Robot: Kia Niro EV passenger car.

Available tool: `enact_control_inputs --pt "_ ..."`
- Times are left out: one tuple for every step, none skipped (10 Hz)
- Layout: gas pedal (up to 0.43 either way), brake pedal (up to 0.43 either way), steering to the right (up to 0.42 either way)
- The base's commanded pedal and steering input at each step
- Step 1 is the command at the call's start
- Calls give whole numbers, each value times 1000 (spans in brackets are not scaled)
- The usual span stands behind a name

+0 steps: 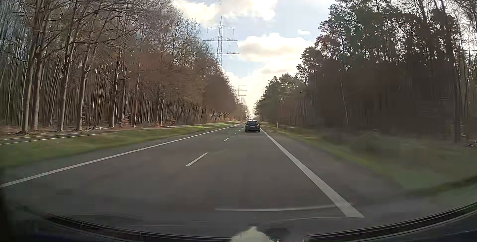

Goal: Follow the waypoints while adhering to traffic rules and regulations

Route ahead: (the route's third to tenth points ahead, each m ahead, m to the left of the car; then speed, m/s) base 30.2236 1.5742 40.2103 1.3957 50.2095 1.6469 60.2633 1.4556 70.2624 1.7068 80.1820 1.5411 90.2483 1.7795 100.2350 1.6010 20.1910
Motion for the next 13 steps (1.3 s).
enact_control_inputs --pt "197 0 1" --pt "197 0 1" --pt "197 0 0" --pt "197 0 0" --pt "197 0 0" --pt "197 0 0" --pt "197 0 0" --pt "197 0 0" --pt "197 0 0" --pt "197 0 0" --pt "197 0 1" --pt "197 0 1" --pt "197 0 1"
